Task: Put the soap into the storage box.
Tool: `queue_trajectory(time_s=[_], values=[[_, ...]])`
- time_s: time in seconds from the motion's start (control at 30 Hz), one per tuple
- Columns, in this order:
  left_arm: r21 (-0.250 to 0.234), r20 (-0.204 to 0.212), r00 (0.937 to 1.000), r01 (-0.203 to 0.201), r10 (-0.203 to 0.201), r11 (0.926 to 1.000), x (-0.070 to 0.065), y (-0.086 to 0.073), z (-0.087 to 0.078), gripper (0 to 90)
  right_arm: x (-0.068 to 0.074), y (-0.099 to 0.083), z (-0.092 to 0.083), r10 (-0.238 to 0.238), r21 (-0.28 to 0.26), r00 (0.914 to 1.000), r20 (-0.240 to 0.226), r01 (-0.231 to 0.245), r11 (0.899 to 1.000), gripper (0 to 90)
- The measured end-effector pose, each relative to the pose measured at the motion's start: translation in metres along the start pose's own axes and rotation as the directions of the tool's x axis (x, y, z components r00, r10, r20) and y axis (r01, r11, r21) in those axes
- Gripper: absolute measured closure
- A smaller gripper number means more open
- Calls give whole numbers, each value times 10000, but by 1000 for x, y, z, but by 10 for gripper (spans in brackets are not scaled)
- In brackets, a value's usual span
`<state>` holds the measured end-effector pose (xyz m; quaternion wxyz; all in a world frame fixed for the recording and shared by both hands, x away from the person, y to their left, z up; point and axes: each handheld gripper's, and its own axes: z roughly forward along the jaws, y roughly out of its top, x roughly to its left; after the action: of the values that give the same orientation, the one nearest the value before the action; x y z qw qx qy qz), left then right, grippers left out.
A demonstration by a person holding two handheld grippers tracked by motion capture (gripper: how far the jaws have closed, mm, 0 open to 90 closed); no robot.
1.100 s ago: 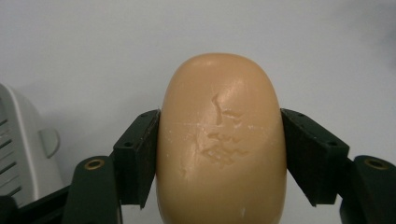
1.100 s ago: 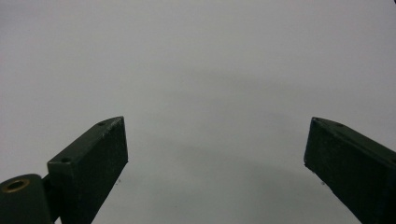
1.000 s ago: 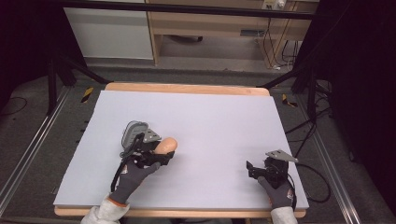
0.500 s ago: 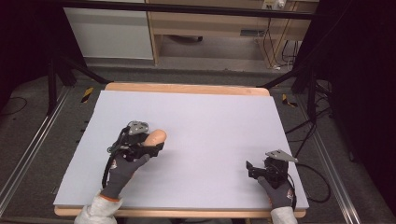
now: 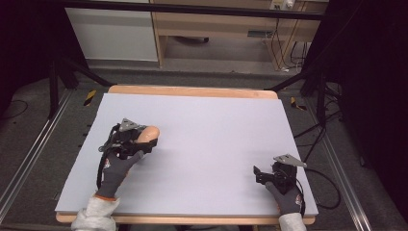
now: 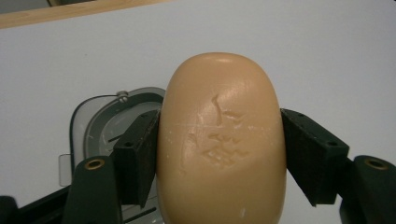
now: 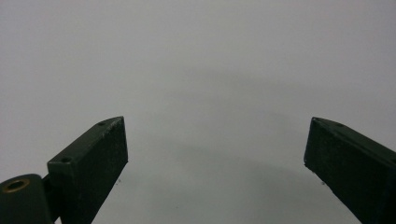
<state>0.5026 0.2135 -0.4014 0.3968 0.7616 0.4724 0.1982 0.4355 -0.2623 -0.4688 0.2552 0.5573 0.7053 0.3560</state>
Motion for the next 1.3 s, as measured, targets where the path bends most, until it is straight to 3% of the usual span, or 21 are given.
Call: queue_trajectory(time_s=[0.7, 1.3], values=[[453, -708, 9962, 543, -510, 9975, 29, -12, 17, 319, 1, 0, 2, -32, 50, 10000, 9, 32, 10000, 64], [698, -830, 9954, 543, -484, 9961, 30, -17, 23, 318, 1, 0, 2, -35, 78, 10000, 4, 35, 10000, 63]])
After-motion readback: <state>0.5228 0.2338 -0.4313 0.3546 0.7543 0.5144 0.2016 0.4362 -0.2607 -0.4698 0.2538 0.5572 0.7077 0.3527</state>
